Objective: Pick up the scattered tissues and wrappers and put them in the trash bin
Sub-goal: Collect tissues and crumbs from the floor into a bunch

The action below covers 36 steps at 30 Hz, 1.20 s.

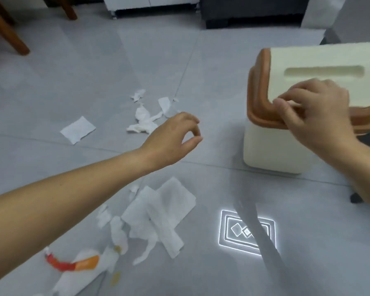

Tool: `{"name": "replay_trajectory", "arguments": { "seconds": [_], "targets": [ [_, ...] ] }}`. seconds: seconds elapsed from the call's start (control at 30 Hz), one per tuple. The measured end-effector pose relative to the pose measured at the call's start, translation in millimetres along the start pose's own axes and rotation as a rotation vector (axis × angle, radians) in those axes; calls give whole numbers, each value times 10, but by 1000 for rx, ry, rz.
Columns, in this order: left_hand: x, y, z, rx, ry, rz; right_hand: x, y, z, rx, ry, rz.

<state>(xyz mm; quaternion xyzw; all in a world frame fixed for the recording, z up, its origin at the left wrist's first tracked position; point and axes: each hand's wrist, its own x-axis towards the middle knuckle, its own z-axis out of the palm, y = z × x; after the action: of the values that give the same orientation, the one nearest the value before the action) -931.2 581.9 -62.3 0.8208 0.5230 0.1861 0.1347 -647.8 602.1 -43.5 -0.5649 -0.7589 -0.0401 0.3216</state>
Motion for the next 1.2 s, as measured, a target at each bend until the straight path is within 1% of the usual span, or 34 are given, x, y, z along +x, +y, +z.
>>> {"name": "replay_trajectory", "arguments": {
  "seconds": [0.07, 0.13, 0.2, 0.27, 0.33, 0.37, 0.4, 0.47, 0.57, 0.63, 0.77, 0.93, 1.03, 1.07, 1.13, 1.2],
  "targets": [
    [-606, -356, 21, 40, -128, -78, -107, -298, 164, -26, -5, -121],
    [-1191, -663, 68, 80, -234, -178, -254, -625, 368, -38, -80, -260],
    [-1690, -899, 109, 90, -291, -287, -406, -941, 622, -41, -277, -373],
    [-2058, -1059, 173, 76, -292, -388, -595, -1234, 898, -52, -544, -430],
    [-2304, -1155, 268, 38, -262, -478, -804, -1480, 1173, -78, -782, -439],
    [-2394, -1188, 325, 19, -249, -516, -904, -1576, 1306, -87, -873, -430],
    [-2458, -1214, 383, 9, -249, -550, -994, -1656, 1426, -92, -945, -409],
    [-2532, -1249, 504, 8, -279, -585, -1156, -1779, 1624, -78, -1035, -306],
    [-2532, -1248, 643, -55, -291, -595, -1369, -1844, 1857, -134, -1117, -107],
    [-2457, -1239, 739, -99, -312, -592, -1481, -1839, 1959, -178, -1185, -35],
    [-2228, -1238, 919, -18, -419, -537, -1515, -1805, 2051, -99, -1198, 18],
    [-2063, -1151, 1076, 124, -395, -405, -1437, -1811, 2022, 100, -1176, 105],
    [-2099, -1071, 1196, 190, -446, -320, -1502, -1795, 2011, 165, -1165, 130],
    [-2120, -1056, 1223, 162, -469, -340, -1529, -1786, 1998, 169, -1168, 130],
    [-2151, -1038, 1236, 16, -501, -439, -1570, -1750, 1973, 166, -1170, 127],
    [-2173, -1022, 1230, -76, -506, -477, -1582, -1713, 1927, 148, -1173, 121]
  ]
}}
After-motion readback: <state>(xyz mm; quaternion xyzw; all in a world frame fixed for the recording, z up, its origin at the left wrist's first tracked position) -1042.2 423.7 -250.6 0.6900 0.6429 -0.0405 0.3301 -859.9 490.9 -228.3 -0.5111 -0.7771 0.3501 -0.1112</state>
